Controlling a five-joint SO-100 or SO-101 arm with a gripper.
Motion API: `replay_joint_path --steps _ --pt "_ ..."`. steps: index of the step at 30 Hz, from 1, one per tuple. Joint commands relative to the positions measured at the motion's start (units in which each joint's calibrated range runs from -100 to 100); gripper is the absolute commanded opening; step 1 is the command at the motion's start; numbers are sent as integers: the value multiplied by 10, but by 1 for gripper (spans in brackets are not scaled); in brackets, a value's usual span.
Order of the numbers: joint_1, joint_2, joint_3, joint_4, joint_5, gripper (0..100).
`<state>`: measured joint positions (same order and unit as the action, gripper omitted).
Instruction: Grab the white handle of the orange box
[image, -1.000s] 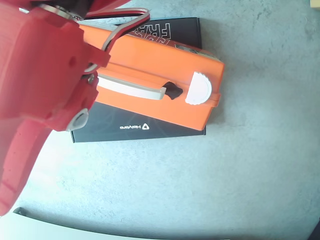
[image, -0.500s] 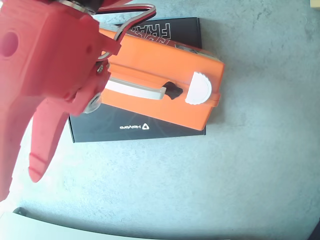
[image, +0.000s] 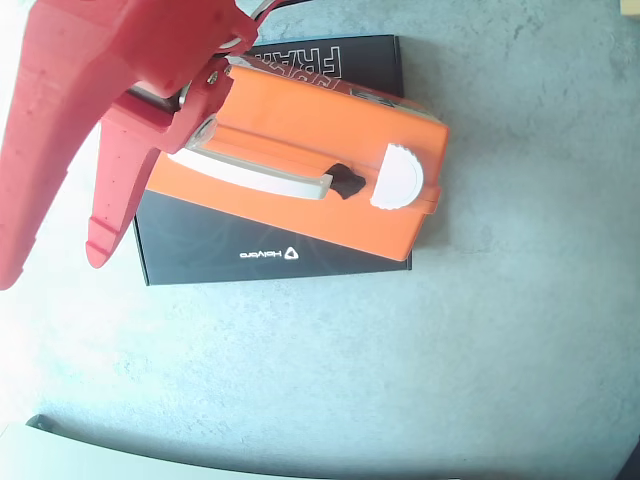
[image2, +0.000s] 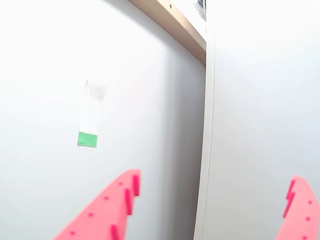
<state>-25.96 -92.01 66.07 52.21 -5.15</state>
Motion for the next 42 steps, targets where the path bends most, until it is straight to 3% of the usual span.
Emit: replay_joint_path --steps 1,7,12,28,35,42 --pt "-26 119 -141 62 20 36" --pt "-37 300 -437 193 39 36" --pt "-44 386 -585 277 60 36" --pt "4 410 -776 288 95 36" --pt "11 411 -903 407 112 36" --pt "46 423 -946 409 113 36"
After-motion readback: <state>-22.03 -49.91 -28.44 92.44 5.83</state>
